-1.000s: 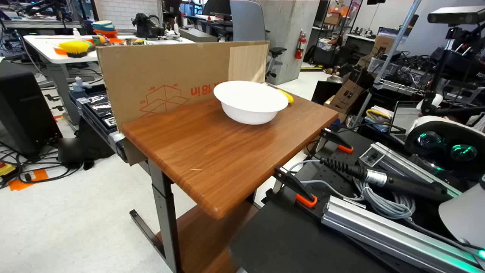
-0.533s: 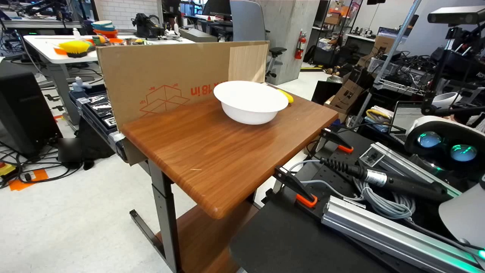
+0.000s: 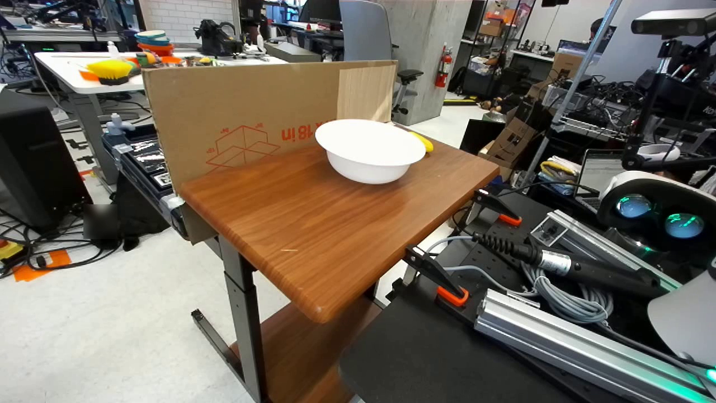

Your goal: Put the corn toy in the bowl

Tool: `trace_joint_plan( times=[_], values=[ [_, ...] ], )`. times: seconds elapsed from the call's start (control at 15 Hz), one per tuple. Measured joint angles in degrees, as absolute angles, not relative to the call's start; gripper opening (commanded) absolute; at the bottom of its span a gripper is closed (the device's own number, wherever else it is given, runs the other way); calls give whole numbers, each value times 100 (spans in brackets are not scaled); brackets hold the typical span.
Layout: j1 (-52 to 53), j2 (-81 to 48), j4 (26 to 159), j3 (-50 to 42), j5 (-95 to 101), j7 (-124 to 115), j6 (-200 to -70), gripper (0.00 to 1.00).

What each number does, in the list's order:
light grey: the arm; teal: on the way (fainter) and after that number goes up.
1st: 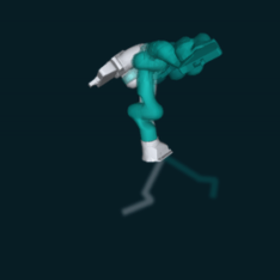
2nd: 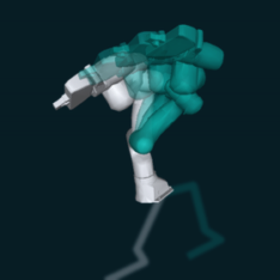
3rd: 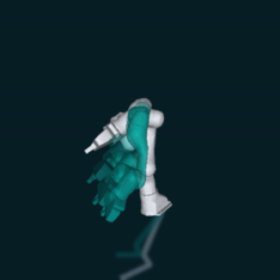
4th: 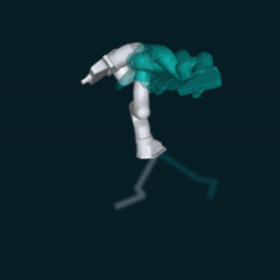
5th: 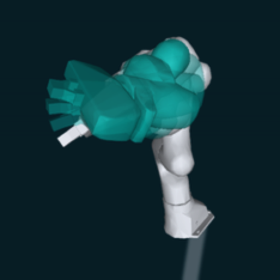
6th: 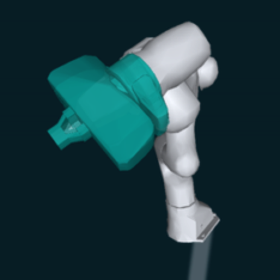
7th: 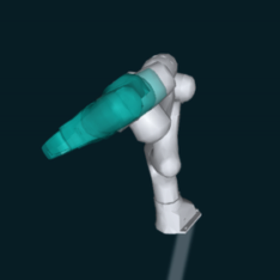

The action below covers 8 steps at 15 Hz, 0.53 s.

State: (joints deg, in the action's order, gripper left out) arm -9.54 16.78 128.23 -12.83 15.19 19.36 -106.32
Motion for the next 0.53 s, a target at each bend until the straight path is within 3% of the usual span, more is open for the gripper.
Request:
trace_joint_plan(
  times=[0.53],
  values=[
    [-793,922,12621,-1241,1119,1929,-11934,100]
  ],
)
